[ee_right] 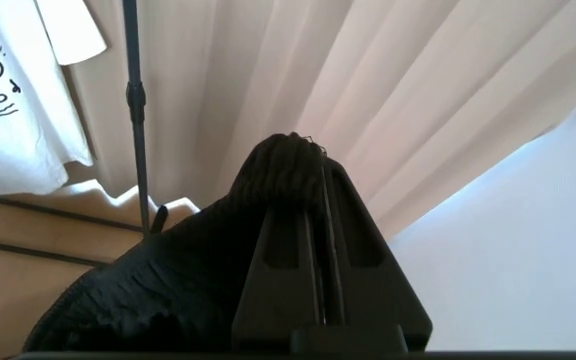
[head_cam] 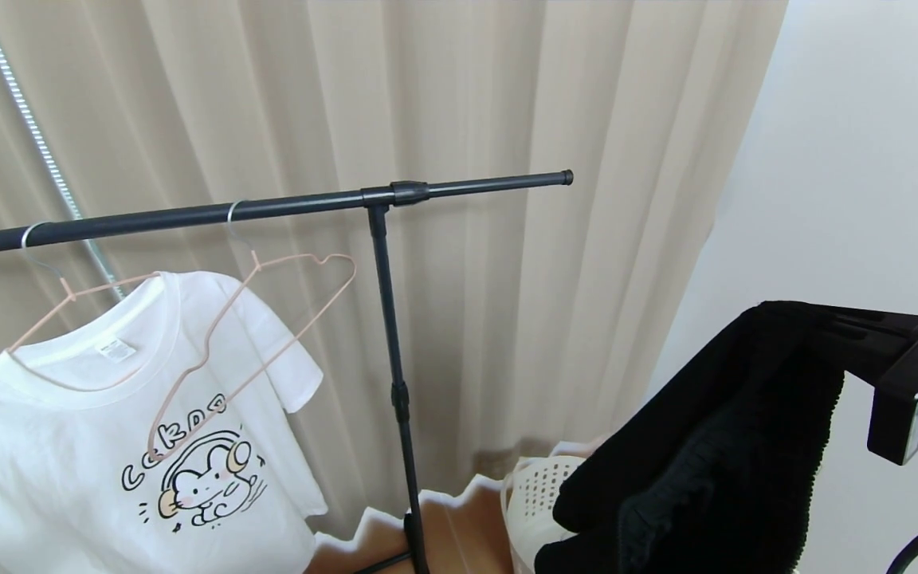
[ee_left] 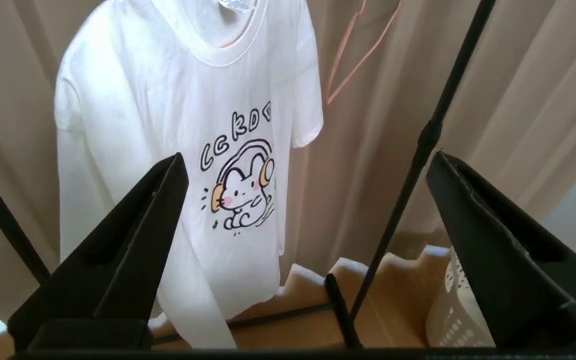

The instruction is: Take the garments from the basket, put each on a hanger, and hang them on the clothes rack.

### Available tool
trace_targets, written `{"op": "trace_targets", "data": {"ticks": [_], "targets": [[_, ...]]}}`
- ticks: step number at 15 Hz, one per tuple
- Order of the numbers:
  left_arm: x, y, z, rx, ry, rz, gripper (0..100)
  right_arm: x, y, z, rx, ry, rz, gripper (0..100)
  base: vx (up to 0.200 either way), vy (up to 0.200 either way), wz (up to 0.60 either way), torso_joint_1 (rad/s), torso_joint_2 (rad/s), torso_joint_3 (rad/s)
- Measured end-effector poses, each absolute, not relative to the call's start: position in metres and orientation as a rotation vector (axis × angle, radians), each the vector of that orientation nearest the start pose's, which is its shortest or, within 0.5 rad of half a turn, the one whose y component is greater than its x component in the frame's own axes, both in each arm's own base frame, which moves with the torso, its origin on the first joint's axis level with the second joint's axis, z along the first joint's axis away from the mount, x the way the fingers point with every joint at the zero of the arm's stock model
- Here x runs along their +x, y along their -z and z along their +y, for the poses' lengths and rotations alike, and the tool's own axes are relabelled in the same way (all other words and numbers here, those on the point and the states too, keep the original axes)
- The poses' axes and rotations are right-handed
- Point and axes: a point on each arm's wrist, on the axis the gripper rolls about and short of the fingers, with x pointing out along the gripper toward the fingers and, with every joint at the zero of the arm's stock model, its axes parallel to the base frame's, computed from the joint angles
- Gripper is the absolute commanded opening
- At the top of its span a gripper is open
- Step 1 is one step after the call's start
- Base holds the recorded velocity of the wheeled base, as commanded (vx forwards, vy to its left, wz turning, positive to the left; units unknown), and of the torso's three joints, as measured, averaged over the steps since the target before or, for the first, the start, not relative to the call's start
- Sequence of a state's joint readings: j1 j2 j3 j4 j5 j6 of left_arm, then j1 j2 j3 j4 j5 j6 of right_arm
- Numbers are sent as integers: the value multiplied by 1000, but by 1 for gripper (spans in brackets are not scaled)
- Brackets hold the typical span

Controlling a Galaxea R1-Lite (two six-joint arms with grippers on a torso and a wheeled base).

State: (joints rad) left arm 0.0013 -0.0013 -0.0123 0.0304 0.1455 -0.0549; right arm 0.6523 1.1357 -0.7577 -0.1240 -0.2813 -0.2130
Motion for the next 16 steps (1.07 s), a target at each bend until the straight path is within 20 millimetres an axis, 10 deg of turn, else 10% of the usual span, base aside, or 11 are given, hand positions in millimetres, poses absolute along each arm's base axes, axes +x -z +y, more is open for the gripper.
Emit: {"op": "trace_targets", "data": {"ticks": [5, 16], "targets": [[-24, -76, 3, -54, -148, 13, 100, 133, -251, 94, -328, -394, 195, 0, 0, 0, 600, 1, 0, 1], [-24, -76, 3, -59, -145, 12, 100, 133, -247, 94, -360, -398, 201, 0, -91, 73, 0, 4, 2, 1]]}}
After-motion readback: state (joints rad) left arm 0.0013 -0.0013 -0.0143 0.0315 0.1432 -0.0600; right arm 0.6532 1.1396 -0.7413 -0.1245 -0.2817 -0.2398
